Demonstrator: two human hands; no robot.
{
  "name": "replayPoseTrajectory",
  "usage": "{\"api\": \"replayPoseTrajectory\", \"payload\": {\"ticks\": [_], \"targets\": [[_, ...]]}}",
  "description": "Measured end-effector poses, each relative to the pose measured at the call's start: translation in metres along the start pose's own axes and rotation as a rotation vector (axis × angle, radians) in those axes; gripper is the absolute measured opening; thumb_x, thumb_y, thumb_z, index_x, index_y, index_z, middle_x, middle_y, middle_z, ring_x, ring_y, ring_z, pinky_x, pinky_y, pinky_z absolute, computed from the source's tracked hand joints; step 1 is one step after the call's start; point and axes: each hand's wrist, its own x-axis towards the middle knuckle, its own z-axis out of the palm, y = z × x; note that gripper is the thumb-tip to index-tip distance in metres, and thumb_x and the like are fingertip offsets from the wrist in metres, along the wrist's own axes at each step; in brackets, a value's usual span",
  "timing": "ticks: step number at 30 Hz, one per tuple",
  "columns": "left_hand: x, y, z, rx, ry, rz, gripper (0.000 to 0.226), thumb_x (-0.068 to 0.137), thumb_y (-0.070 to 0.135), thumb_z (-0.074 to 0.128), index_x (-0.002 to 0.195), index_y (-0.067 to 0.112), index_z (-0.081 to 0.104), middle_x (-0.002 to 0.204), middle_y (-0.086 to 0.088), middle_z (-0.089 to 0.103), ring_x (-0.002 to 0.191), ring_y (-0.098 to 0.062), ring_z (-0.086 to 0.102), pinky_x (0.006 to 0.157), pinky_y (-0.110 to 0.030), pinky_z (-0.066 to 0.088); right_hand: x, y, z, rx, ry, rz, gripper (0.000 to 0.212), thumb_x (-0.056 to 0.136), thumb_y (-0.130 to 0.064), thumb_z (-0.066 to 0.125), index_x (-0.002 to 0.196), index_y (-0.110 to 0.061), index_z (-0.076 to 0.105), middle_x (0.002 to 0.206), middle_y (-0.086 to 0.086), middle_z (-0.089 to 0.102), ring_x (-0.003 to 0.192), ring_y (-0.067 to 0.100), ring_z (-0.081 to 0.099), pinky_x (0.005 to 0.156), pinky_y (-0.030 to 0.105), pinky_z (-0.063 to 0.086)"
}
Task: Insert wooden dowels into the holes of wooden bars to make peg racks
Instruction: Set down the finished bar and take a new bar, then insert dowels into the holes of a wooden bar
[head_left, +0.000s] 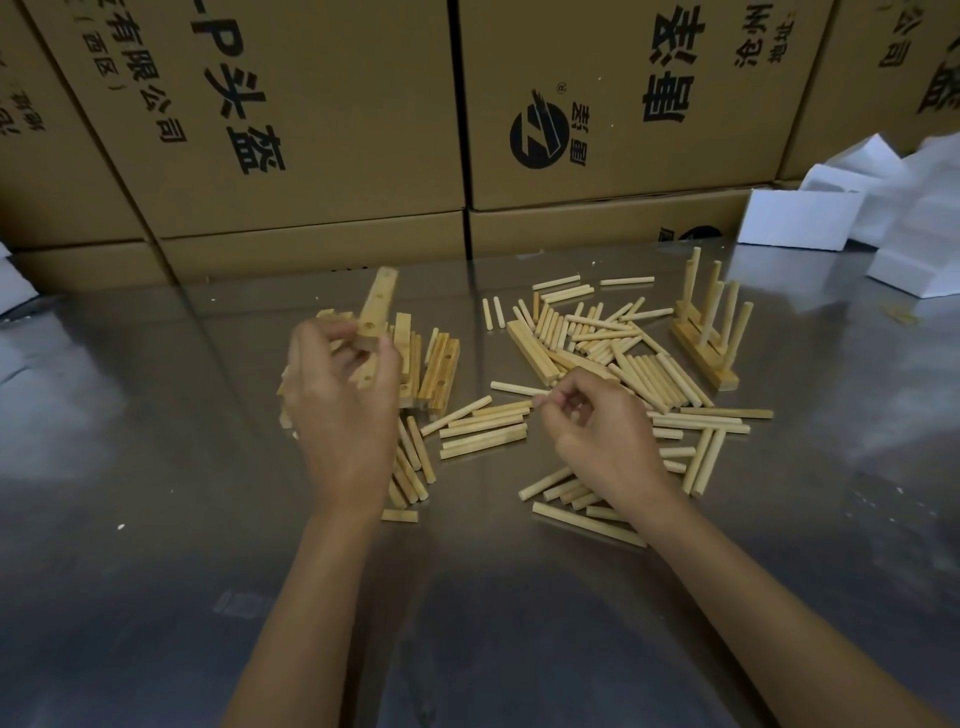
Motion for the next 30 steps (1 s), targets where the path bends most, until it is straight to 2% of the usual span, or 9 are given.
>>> {"api": "replayPoseTrajectory", "payload": {"ticks": [2, 6, 13, 15, 18, 20, 23, 26, 30], "targets": [[-0.009, 0.012, 0.011, -0.105, -0.083, -0.022, 0.021, 0.089, 0.013, 0.072, 0.102, 0.017, 0.056, 0.111, 0.002, 0.060, 0.103, -0.018, 0.069, 0.084, -0.026, 0.058, 0.001, -0.009, 0.000, 0.299, -0.111, 0.137, 0.023, 0.095, -0.040, 0.060, 0.086, -0.022, 0.070, 0.079, -0.003, 0.072, 0.079, 0.004, 0.064, 0.067, 0.011, 0.045], [-0.036, 0.028, 0.031, -0.231, -0.449, -0.062, 0.031, 0.083, 0.007, 0.076, 0.091, 0.028, 0.054, 0.105, 0.007, 0.062, 0.097, -0.009, 0.070, 0.081, -0.024, 0.058, 0.006, -0.017, -0.009, 0.799, -0.174, 0.401, 0.037, 0.095, -0.049, 0.056, 0.108, -0.017, 0.069, 0.093, 0.004, 0.077, 0.084, 0.016, 0.073, 0.073, 0.026, 0.058], [-0.049, 0.031, 0.038, -0.404, -0.786, -0.296, 0.028, 0.074, 0.015, 0.078, 0.089, 0.026, 0.056, 0.105, 0.004, 0.065, 0.106, -0.012, 0.068, 0.089, -0.034, 0.059, 0.017, 0.002, -0.026, 0.877, -0.116, 0.492, 0.022, 0.095, -0.021, 0.064, 0.112, -0.008, 0.070, 0.095, 0.014, 0.073, 0.079, 0.018, 0.065, 0.071, 0.027, 0.053], [-0.045, 0.033, 0.036, -0.446, -0.801, -0.425, 0.034, 0.071, 0.041, 0.081, 0.097, 0.036, 0.060, 0.106, 0.017, 0.068, 0.102, -0.004, 0.068, 0.083, -0.024, 0.058, 0.017, 0.002, -0.027, 0.851, -0.180, 0.425, 0.022, 0.096, -0.021, 0.063, 0.111, -0.008, 0.071, 0.096, 0.014, 0.073, 0.083, 0.022, 0.063, 0.077, 0.033, 0.051], [-0.040, 0.031, 0.033, -0.519, -0.826, -0.595, 0.043, 0.082, 0.073, 0.057, 0.116, 0.047, 0.064, 0.116, 0.020, 0.068, 0.109, -0.004, 0.065, 0.088, -0.030, 0.055, 0.013, -0.005, -0.029, 0.696, -0.359, 0.262, 0.020, 0.092, -0.026, 0.068, 0.107, -0.013, 0.072, 0.086, 0.007, 0.072, 0.076, 0.017, 0.064, 0.069, 0.027, 0.052], [-0.038, 0.030, 0.032, -0.676, -0.891, -0.783, 0.047, 0.094, 0.069, 0.042, 0.116, 0.037, 0.070, 0.119, 0.000, 0.071, 0.110, -0.018, 0.068, 0.084, -0.035, 0.058, 0.008, -0.013, -0.027, 0.604, -0.506, 0.185, 0.020, 0.088, -0.027, 0.073, 0.104, -0.015, 0.074, 0.082, 0.006, 0.073, 0.069, 0.014, 0.065, 0.061, 0.023, 0.052], [-0.035, 0.029, 0.033, -0.831, -0.737, -1.041, 0.051, 0.100, 0.054, 0.041, 0.116, 0.011, 0.065, 0.113, -0.012, 0.074, 0.101, -0.027, 0.073, 0.072, -0.034, 0.062, 0.005, -0.017, -0.024, 0.446, -0.585, 0.116, 0.019, 0.087, -0.032, 0.074, 0.100, -0.017, 0.076, 0.082, 0.002, 0.075, 0.071, 0.012, 0.068, 0.063, 0.022, 0.053], [-0.028, 0.021, 0.035, -0.847, -0.511, -1.103, 0.041, 0.104, 0.043, 0.042, 0.109, 0.005, 0.056, 0.094, -0.013, 0.076, 0.092, -0.028, 0.075, 0.069, -0.036, 0.062, 0.013, -0.004, -0.033, 0.057, -0.493, -0.009, 0.010, 0.091, -0.020, 0.068, 0.094, -0.027, 0.075, 0.091, -0.011, 0.073, 0.089, 0.001, 0.065, 0.084, 0.026, 0.050], [-0.018, 0.010, 0.028, -0.753, -0.427, -1.097, 0.037, 0.103, 0.043, 0.045, 0.097, 0.010, 0.061, 0.068, -0.002, 0.066, 0.063, -0.016, 0.065, 0.060, -0.033, 0.060, 0.017, 0.010, -0.044, -0.287, -0.704, -0.001, 0.013, 0.086, -0.024, 0.071, 0.089, -0.035, 0.074, 0.104, -0.016, 0.060, 0.110, 0.005, 0.046, 0.101, 0.035, 0.040]]}}
